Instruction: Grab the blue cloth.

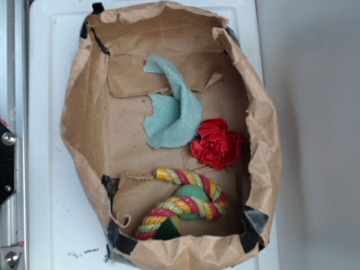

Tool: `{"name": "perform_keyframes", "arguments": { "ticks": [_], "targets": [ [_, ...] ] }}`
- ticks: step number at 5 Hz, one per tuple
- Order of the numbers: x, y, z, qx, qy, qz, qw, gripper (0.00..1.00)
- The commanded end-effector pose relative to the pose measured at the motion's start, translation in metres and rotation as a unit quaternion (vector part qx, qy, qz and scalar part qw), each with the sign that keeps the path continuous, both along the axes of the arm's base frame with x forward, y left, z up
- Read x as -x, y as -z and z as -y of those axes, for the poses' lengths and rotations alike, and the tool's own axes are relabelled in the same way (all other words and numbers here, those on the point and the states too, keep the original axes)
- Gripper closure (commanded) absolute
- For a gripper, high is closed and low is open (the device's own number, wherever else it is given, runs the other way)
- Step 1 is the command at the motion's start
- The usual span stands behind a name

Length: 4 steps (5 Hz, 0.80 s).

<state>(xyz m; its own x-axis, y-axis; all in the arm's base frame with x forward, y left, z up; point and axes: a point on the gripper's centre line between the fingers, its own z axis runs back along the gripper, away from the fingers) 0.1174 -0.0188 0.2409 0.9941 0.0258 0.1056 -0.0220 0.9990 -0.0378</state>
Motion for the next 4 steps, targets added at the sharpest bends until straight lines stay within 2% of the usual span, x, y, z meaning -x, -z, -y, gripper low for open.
{"name": "perform_keyframes", "arguments": {
  "ticks": [1, 2, 3, 4],
  "targets": [
    [0.0, 0.0, 0.0, 0.0, 0.0, 0.0, 1.0, 0.0],
    [-0.05, -0.004, -0.008, 0.007, -0.029, 0.035, 0.999, 0.0],
    [-0.074, -0.003, -0.008, 0.019, -0.04, 0.047, 0.998, 0.0],
    [-0.097, 0.003, -0.01, 0.012, -0.044, 0.054, 0.997, 0.0]
  ]
}}
